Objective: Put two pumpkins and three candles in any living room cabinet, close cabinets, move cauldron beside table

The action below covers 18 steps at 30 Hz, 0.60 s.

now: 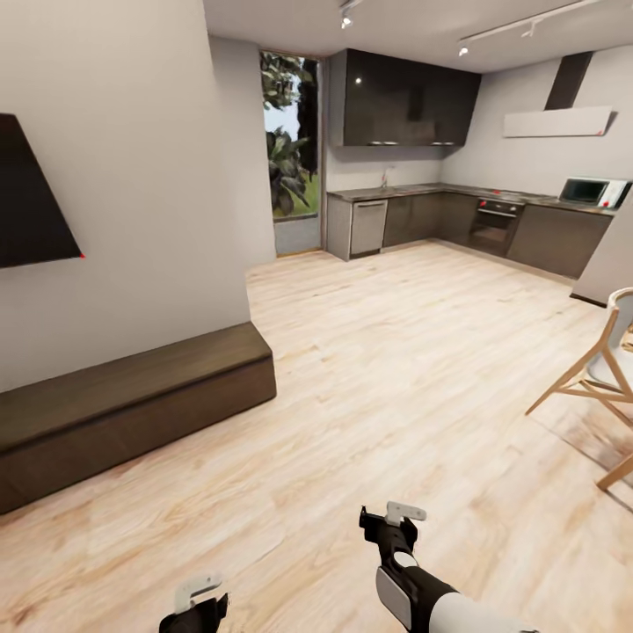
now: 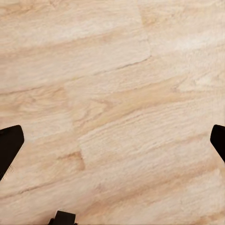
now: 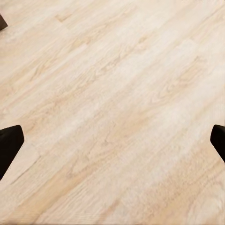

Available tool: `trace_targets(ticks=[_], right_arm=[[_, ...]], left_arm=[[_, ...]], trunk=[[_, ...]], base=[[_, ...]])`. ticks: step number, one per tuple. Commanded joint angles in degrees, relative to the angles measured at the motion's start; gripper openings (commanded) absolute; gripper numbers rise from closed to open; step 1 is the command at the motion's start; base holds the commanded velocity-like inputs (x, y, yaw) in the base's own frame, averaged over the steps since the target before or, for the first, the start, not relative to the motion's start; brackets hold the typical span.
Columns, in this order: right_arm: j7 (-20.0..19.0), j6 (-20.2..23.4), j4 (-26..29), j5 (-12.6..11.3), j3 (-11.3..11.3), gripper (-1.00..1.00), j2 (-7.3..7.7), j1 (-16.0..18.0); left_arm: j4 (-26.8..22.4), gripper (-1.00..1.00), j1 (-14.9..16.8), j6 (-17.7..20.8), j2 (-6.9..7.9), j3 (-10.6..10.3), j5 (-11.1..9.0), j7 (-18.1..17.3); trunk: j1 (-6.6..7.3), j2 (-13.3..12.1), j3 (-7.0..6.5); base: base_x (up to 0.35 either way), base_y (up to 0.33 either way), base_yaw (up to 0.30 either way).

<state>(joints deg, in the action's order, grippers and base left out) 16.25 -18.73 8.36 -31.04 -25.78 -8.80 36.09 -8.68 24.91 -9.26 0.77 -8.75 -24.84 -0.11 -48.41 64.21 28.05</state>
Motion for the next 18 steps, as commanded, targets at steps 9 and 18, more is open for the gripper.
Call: trace_targets(ticks=[9,18], right_arm=[[0.27,-0.16,-0.01,-0.43,-0.5,1.0,0.01,0.04],[0.27,-0.18,-0.05,-0.43,-0.5,1.0,0.0,0.04]], left_arm=[[0.09,1.0,0.05,-0.75,0.02,-0.5,-0.57,0.02],[0.16,1.0,0.05,-0.79,0.02,-0.53,-0.52,0.02]], trunk=[[0.0,0.03,0.05],[0.0,0.03,0.05]], base=[[0.0,0.0,0.292],[0.153,-0.088,0.292]])
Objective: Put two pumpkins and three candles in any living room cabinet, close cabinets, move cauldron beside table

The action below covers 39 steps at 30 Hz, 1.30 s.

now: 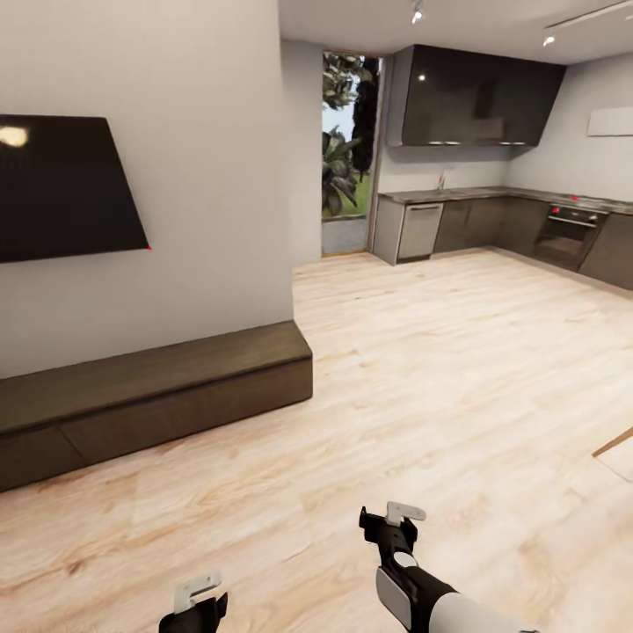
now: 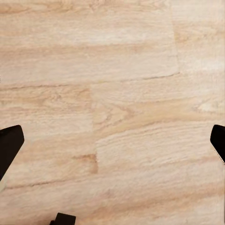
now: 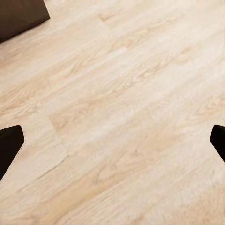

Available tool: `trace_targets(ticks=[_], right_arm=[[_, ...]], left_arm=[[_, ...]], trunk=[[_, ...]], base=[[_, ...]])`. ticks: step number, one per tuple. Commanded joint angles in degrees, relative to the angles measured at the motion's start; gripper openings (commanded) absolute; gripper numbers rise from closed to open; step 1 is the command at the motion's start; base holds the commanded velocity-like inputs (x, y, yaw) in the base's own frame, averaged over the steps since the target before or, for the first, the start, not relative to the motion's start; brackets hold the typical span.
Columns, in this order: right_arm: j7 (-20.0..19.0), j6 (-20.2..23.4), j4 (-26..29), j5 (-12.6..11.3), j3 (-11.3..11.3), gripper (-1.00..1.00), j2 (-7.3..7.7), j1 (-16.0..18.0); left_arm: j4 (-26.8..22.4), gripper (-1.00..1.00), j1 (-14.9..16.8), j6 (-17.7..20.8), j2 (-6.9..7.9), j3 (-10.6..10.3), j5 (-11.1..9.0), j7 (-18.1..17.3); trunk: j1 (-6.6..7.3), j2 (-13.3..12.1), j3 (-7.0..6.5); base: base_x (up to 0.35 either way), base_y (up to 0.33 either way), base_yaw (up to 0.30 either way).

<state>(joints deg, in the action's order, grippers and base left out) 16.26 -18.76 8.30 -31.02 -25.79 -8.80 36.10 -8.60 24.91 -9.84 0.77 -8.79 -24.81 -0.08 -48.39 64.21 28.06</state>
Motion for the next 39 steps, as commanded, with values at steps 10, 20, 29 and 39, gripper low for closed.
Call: trace_targets(ticks=[10,20,29,39], right_arm=[[0.27,-0.15,0.03,-0.44,-0.49,1.0,-0.07,0.03],[0.27,-0.17,-0.03,-0.44,-0.49,1.0,-0.1,0.03],[0.27,-0.15,-0.04,-0.44,-0.53,1.0,-0.16,0.03],[0.2,-0.27,0.01,-0.44,-0.51,1.0,-0.16,0.03]], left_arm=[[0.07,1.0,0.06,-0.27,0.0,-0.52,-0.43,-0.01],[0.12,1.0,0.06,-0.27,0.0,-0.52,-0.42,-0.01],[0.22,1.0,0.06,-0.27,-0.04,-0.52,-0.45,-0.01],[0.25,1.0,0.06,-0.27,-0.03,-0.52,-0.42,-0.01]], trunk=[[-0.02,0.03,0.05],[-0.02,0.03,0.05],[-0.02,0.03,0.05],[-0.02,0.03,0.05]], base=[[0.246,-0.232,0.292],[0.272,-0.102,0.292],[0.319,-0.002,0.292],[0.322,0.0,0.292]])
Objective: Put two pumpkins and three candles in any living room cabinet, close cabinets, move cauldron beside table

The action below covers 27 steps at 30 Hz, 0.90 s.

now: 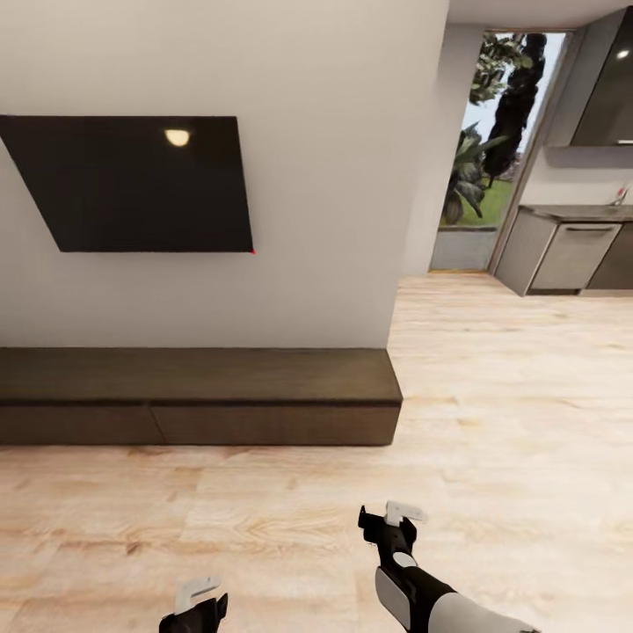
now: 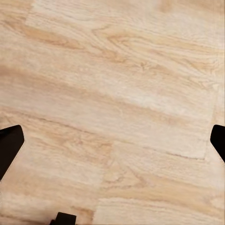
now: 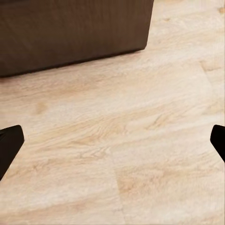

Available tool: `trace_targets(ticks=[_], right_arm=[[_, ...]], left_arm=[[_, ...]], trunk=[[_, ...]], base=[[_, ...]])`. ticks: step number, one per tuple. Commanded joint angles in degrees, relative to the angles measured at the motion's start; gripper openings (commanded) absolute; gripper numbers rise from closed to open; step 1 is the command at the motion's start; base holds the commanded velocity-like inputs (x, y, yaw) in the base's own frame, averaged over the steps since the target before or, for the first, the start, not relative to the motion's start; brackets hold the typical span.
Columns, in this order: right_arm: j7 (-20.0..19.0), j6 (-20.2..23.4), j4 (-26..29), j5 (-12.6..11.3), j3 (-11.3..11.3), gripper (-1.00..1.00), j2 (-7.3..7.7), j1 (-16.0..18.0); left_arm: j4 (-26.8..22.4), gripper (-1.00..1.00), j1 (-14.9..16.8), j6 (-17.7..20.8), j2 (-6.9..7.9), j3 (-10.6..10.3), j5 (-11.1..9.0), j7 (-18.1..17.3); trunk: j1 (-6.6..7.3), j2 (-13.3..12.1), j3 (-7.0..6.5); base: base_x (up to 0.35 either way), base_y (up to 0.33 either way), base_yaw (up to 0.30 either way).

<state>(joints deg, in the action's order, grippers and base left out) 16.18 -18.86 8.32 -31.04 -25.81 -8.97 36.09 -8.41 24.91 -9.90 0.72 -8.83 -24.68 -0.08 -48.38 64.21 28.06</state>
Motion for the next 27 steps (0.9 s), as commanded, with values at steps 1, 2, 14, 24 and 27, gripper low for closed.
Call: trace_targets(ticks=[1,2,14,24,27], right_arm=[[0.27,-0.18,0.0,-0.43,-0.5,1.0,0.02,0.04],[0.26,-0.2,0.02,-0.43,-0.49,1.0,0.06,0.04],[0.25,-0.29,0.45,-0.43,-0.48,1.0,0.11,0.04],[0.33,0.01,0.65,-0.43,-0.47,1.0,0.2,0.04],[0.34,-0.02,0.56,-0.46,-0.47,1.0,0.27,0.04]], left_arm=[[0.06,1.0,0.05,-0.2,0.04,-0.48,-0.55,-0.01],[0.06,1.0,0.05,-0.2,0.04,-0.48,-0.55,-0.01],[0.04,1.0,0.05,-0.2,0.07,-0.48,-0.48,-0.01],[-0.03,1.0,0.05,-0.2,0.07,-0.48,-0.63,-0.01],[-0.03,1.0,0.05,-0.2,0.07,-0.48,-0.62,-0.01]], trunk=[[-0.03,0.03,0.05],[-0.03,0.03,0.05],[-0.03,0.03,0.05],[-0.03,0.03,0.05],[-0.03,0.03,0.05]], base=[[0.322,0.0,0.284],[0.316,0.0,0.175],[0.21,-0.012,0.029],[0.177,-0.017,0.0],[0.138,0.0,0.0]])
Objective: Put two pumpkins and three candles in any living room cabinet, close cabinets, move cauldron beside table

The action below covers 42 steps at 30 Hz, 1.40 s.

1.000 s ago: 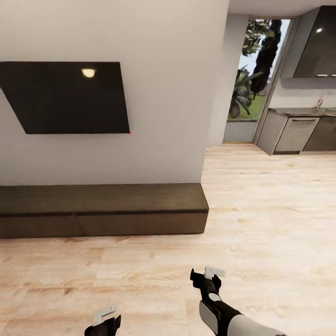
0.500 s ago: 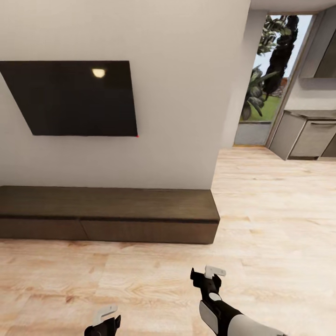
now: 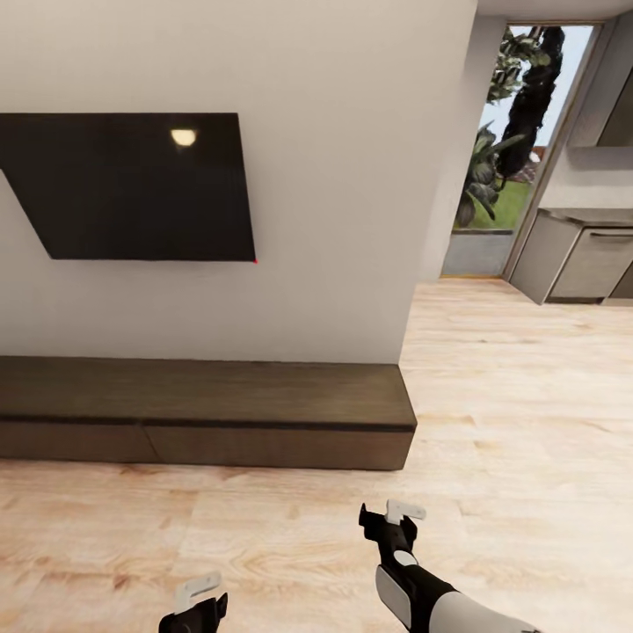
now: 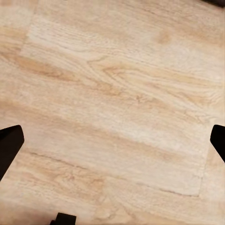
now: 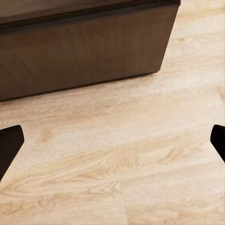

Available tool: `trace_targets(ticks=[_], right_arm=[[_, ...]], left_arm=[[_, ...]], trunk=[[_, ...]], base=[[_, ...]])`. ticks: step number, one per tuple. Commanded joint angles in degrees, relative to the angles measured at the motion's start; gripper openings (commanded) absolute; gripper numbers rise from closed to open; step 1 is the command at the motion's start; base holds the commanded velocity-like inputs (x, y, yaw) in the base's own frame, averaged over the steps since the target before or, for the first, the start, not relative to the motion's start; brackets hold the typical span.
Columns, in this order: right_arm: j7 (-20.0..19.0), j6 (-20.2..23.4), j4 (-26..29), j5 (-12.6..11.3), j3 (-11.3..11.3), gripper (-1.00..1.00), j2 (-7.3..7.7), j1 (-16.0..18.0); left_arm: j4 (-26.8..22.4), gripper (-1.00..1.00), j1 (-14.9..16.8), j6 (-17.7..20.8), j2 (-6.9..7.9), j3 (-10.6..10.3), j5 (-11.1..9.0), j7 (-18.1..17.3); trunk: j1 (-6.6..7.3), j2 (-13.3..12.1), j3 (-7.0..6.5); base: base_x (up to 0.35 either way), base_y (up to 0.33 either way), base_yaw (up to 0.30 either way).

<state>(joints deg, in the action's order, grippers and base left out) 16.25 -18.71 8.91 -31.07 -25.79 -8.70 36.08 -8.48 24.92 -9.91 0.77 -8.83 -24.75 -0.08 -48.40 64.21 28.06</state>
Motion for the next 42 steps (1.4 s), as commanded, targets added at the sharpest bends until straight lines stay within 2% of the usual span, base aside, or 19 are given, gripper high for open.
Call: trace_targets(ticks=[1,7,13,16,17,18,20,21,22,23,24,25,27,30,31,33,35,38,42], right_arm=[[0.27,-0.18,-0.06,-0.44,-0.49,1.0,0.02,0.05],[0.33,-0.49,-0.44,-0.42,-0.47,1.0,0.09,0.05],[0.7,-0.77,-0.5,-0.5,-0.41,1.0,0.09,0.05],[0.85,-0.9,-0.23,-0.71,-0.26,1.0,0.06,0.05],[0.89,-0.93,-0.13,-0.85,-0.14,1.0,0.04,0.05],[0.86,-0.96,-0.06,-1.04,0.0,1.0,0.03,0.05],[0.47,-1.23,0.04,-1.41,0.24,1.0,0.06,0.1],[0.29,-1.32,0.06,-1.53,0.28,1.0,0.06,0.1],[-0.33,-1.45,0.06,-1.85,0.35,1.0,0.07,0.11],[-2.23,-1.53,0.06,-2.72,0.41,1.0,0.05,0.12],[-4.25,-1.55,0.06,-3.59,0.43,1.0,0.03,0.13],[-7.07,-1.57,0.04,-4.83,0.45,1.0,0.02,0.13],[-14.85,-1.45,-0.28,-8.68,0.64,1.0,0.08,0.13],[-28.73,-0.92,-0.96,-17.0,1.18,1.0,1.37,0.13],[-30.89,-0.84,-1.18,-18.33,1.21,1.0,1.77,0.13],[-37.87,-0.63,-2.52,-22.77,1.34,1.0,2.75,0.13],[-41.69,-0.52,-3.83,-25.51,1.4,1.0,3.13,0.13],[-43.58,-0.44,-4.66,-27.1,1.49,1.0,3.3,0.13],[-44.02,-0.39,-4.97,-27.63,1.58,1.0,3.4,0.13]], left_arm=[[0.04,1.0,0.04,-0.2,0.03,-0.49,-0.54,-0.01],[-0.11,1.0,0.04,-0.2,0.13,-0.49,-0.56,-0.01],[-0.42,1.0,0.12,0.25,0.87,-0.22,-0.92,-0.09],[-3.05,1.0,0.18,2.11,1.18,-0.22,-0.87,-0.09],[-5.42,1.0,0.19,4.8,1.29,-0.27,-0.79,-0.1],[-8.6,1.0,0.2,9.45,1.54,-0.3,-0.68,-0.1],[-17.7,1.0,0.21,23.7,3.21,-0.09,-0.94,-0.1],[-20.62,1.0,0.21,27.74,3.82,0.01,-1.04,-0.11],[-26.96,1.0,0.18,35.77,5.14,0.26,-1.42,-0.14],[-37.0,1.0,0.11,46.89,7.04,1.07,-2.8,-0.13],[-43.18,1.0,0.07,53.39,8.01,1.84,-4.36,-0.12],[-48.69,1.0,0.02,58.47,8.67,2.67,-6.39,-0.11],[-57.18,1.0,-0.1,63.74,9.61,3.94,-11.33,-0.1],[-63.22,1.0,-1.11,66.34,11.57,4.45,-19.23,-0.07],[-63.77,1.0,-1.3,66.51,11.81,4.43,-20.47,-0.07],[-65.3,1.0,-1.81,66.94,12.58,4.38,-24.89,-0.08],[-66.0,1.0,-2.02,67.1,13.07,4.3,-27.98,-0.04],[-66.4,1.0,-2.12,67.18,13.3,4.14,-29.84,-0.07],[-66.46,1.0,-2.15,67.07,13.36,4.09,-30.35,-0.02]], trunk=[[-0.01,0.03,0.05],[-0.01,0.03,0.05],[-0.01,0.03,0.05],[-0.01,0.03,0.05],[-0.01,0.03,0.05],[-0.01,0.03,0.05],[-0.01,0.03,0.05],[-0.01,0.03,0.05],[-0.01,0.03,0.05],[-0.01,0.03,0.05],[-0.01,0.03,0.05],[-0.01,0.03,0.05],[-0.01,0.03,0.05],[-0.01,0.03,0.05],[-0.01,0.03,0.05],[-0.01,0.03,0.05],[-0.01,0.03,0.05],[-0.23,0.43,0.23],[-1.11,2.04,0.95]], base=[[0.072,0.0,0.0],[0.02,0.0,0.0],[0.001,0.0,0.0],[0.0,0.0,0.0],[0.0,0.0,0.0],[0.0,0.0,0.0],[0.0,0.0,0.0],[0.0,0.0,0.0],[0.0,0.0,0.0],[0.0,0.0,0.0],[0.0,0.0,0.0],[0.0,0.0,0.0],[0.0,0.0,0.0],[0.0,0.0,0.0],[0.0,0.0,0.0],[0.0,0.0,0.0],[0.0,0.0,0.0],[0.0,0.0,0.0],[0.0,0.0,0.0]])
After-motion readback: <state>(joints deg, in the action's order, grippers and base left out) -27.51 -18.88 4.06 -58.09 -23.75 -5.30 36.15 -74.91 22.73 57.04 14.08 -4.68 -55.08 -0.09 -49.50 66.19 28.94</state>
